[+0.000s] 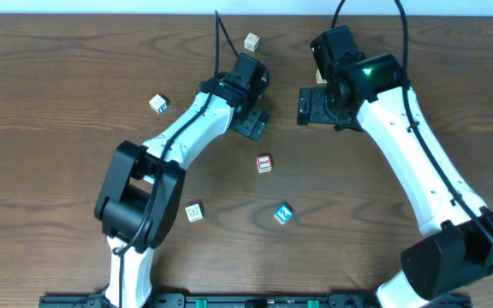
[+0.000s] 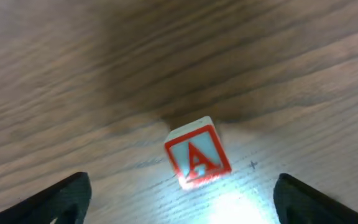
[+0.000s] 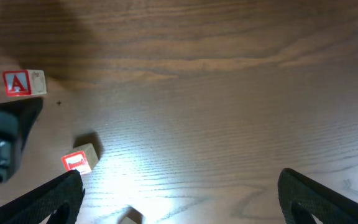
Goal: Spell out Ai2
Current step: 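Close left gripper on the red 'A' block, then carry the 'A' block left and set it down on the table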
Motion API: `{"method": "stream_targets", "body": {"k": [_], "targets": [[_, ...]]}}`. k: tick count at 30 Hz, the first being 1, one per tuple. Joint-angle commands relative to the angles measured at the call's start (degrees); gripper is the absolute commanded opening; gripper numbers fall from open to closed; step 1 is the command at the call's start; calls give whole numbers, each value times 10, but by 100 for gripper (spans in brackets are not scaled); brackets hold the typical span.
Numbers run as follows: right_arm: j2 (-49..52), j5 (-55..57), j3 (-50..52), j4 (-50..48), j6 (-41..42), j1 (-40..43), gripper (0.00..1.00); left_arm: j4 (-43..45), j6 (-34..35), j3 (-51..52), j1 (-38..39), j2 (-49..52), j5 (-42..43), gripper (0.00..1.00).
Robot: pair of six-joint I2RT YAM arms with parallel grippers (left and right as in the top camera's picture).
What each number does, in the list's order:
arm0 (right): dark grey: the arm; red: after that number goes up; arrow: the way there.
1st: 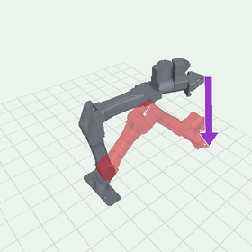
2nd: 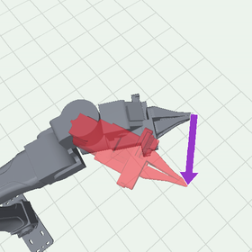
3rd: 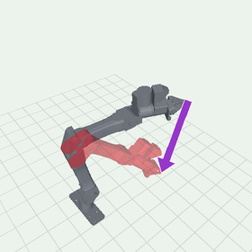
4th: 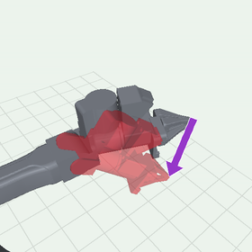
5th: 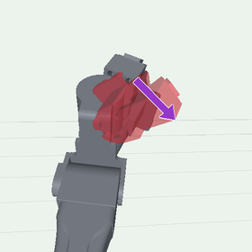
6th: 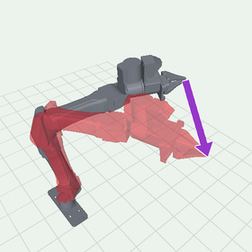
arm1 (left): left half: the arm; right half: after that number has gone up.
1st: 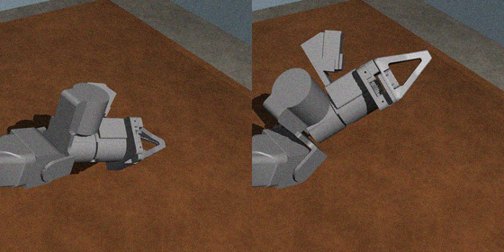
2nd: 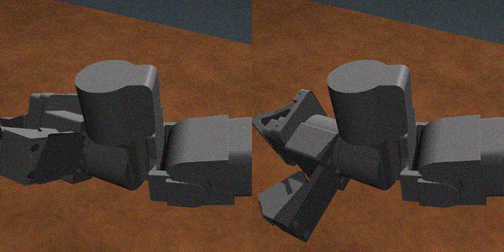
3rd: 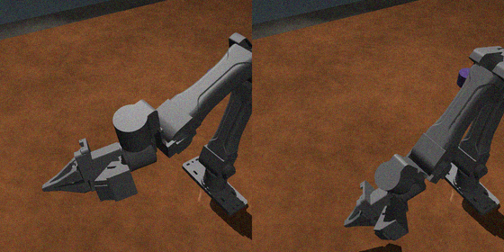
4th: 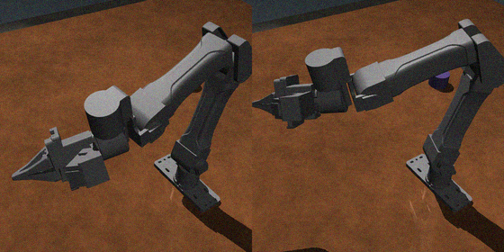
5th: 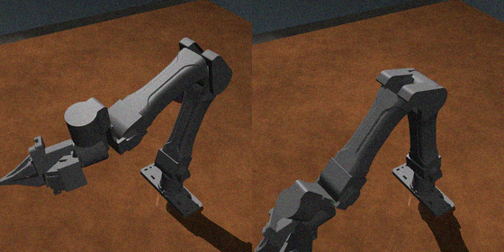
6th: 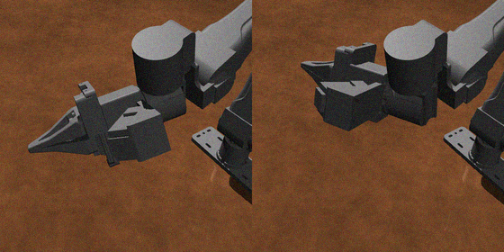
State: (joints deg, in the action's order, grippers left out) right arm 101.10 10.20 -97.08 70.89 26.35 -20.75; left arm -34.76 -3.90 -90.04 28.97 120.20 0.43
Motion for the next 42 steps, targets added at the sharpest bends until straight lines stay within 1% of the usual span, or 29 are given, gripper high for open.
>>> {"method": "stream_targets", "body": {"k": [1, 4, 5, 7, 9, 10, 11, 12, 13, 15, 20, 22, 26, 28, 30, 34, 38, 40, 42], "targets": [[-5, 2, -2, 3, 4, -3, 99, 8, 32, -7, -1, 22, 29, 98], [-5, -2, -2, 3, 4, -3, 99, 22, 45, -7, -1, 29, 31, 95], [-5, -2, -2, 3, 4, -3, 99, 29, 53, -7, -1, 31, 32, 98], [-5, -2, -2, 5, 4, -3, 99, 36, 59, -7, -1, 32, 37, 85], [-5, -2, -2, 8, 4, -3, 99, 40, 67, -7, -1, 32, 37, 68], [-5, -2, -2, 9, 4, -3, 99, 42, 67, -7, -1, 32, 37, 62], [-5, -1, -2, 11, 4, -3, 99, 42, 67, -7, -1, 32, 37, 54], [-5, -1, -2, 12, 4, -3, 99, 42, 68, -7, -1, 33, 37, 50], [-5, -1, -2, 13, 4, -3, 99, 42, 72, -7, -1, 33, 37, 50], [-5, -1, -2, 14, 4, -3, 99, 40, 76, -7, -1, 33, 37, 55], [-5, -2, -2, 17, 4, -3, 99, 35, 89, -7, -1, 33, 37, 54], [-5, -1, -2, 18, 4, -3, 99, 34, 89, -7, -1, 33, 37, 51], [-5, -2, -2, 19, 4, -3, 99, 30, 89, -7, -1, 35, 36, 49], [-5, -2, -2, 20, 4, -3, 99, 24, 89, -7, -1, 42, 36, 43], [-5, -1, -2, 20, 4, -3, 99, 17, 89, -7, -1, 51, 35, 41], [-5, -1, -2, 20, 4, -3, 99, 10, 93, -7, -1, 61, 35, 31], [-5, -1, -2, 20, 4, -3, 99, 14, 93, -7, -2, 61, 23, 31], [-5, -1, -2, 20, 4, -3, 99, 16, 93, -7, -2, 61, 12, 27], [-5, -1, -2, 20, 4, -3, 99, 17, 93, -7, -2, 61, 4, 26]]}}
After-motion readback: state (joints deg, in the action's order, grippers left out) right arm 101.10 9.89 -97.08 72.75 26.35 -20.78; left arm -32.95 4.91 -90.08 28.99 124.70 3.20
